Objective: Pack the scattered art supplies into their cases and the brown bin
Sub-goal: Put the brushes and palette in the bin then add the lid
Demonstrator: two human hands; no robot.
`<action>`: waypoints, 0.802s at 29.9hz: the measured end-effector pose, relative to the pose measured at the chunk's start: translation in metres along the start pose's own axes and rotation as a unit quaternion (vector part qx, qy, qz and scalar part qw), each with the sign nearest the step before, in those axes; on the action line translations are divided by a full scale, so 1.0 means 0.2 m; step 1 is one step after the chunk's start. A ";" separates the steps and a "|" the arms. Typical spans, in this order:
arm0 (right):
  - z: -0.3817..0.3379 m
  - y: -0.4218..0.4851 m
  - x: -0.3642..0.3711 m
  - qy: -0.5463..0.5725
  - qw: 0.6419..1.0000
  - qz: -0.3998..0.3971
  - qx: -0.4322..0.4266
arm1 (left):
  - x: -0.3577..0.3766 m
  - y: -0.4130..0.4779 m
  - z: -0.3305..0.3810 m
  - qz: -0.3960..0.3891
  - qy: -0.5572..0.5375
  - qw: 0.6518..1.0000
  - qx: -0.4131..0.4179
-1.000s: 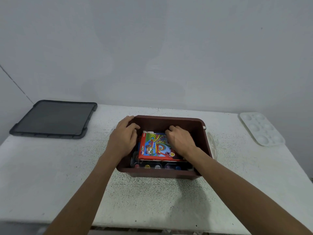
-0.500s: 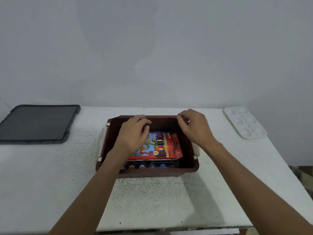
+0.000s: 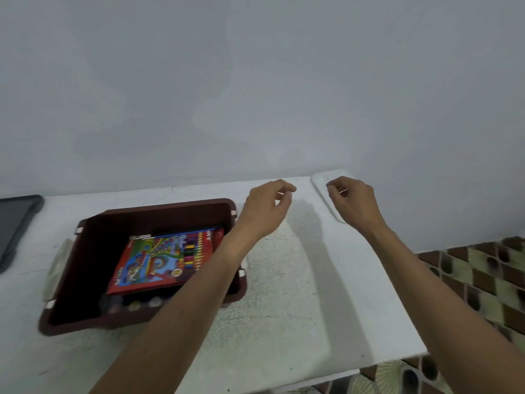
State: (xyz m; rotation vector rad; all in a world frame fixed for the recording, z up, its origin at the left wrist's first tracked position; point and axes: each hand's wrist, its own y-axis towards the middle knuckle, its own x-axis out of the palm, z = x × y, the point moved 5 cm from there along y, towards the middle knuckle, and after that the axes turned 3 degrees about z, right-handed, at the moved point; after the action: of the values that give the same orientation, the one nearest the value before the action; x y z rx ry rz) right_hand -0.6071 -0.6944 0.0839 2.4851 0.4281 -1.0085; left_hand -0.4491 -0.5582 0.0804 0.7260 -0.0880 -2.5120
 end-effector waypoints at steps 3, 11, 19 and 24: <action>0.17 0.07 -0.05 0.001 0.999 -0.005 0.035 | 0.19 0.10 0.00 -0.015 -0.007 0.999 -0.038; 0.63 0.22 -0.11 -0.026 0.986 -0.064 0.153 | 0.69 0.30 -0.20 -0.092 -0.069 0.965 -0.234; 0.94 0.25 -0.06 -0.024 0.956 -0.180 0.229 | 0.96 0.35 -0.28 -0.079 -0.208 0.917 -0.330; 1.03 0.25 -0.02 0.013 0.956 -0.175 0.235 | 1.03 0.38 -0.25 -0.067 -0.235 0.906 -0.346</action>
State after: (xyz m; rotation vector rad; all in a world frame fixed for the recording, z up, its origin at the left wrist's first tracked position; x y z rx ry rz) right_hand -0.7084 -0.8381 -0.0335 2.9107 0.7286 -1.3469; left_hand -0.5373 -0.7229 -0.0468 -0.1689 0.6728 -2.5261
